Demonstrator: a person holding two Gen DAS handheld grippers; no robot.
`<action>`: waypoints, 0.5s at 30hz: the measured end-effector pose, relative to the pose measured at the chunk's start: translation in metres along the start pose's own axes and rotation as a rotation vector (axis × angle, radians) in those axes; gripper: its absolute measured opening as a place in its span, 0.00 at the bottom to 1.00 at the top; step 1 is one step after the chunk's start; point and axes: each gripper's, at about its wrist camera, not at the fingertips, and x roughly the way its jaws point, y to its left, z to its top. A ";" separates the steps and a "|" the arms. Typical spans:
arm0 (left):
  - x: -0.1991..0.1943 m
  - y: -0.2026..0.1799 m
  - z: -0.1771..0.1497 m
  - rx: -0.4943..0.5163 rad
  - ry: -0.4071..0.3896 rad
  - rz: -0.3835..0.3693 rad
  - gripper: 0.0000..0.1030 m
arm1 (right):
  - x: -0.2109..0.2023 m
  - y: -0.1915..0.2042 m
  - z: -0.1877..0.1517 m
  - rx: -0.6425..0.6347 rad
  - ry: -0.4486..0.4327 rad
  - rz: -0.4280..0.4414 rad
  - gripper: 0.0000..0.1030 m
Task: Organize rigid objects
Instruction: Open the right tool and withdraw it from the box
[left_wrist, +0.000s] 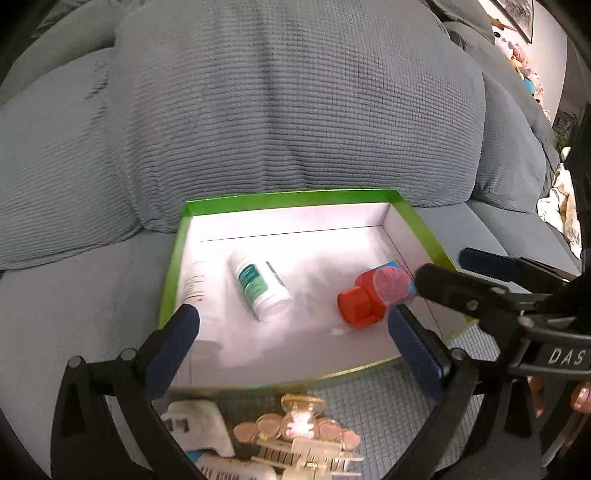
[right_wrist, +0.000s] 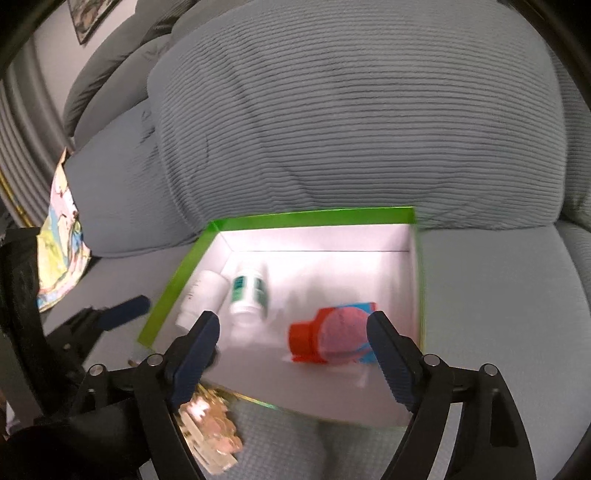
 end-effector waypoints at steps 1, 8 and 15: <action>-0.003 0.000 0.000 -0.002 -0.006 0.004 0.99 | -0.005 -0.001 -0.002 0.000 -0.006 -0.010 0.81; -0.033 -0.003 -0.010 0.009 -0.069 0.052 0.99 | -0.038 -0.002 -0.017 -0.010 -0.053 -0.037 0.81; -0.062 -0.010 -0.018 0.025 -0.127 0.070 0.99 | -0.070 0.009 -0.033 -0.016 -0.104 -0.022 0.81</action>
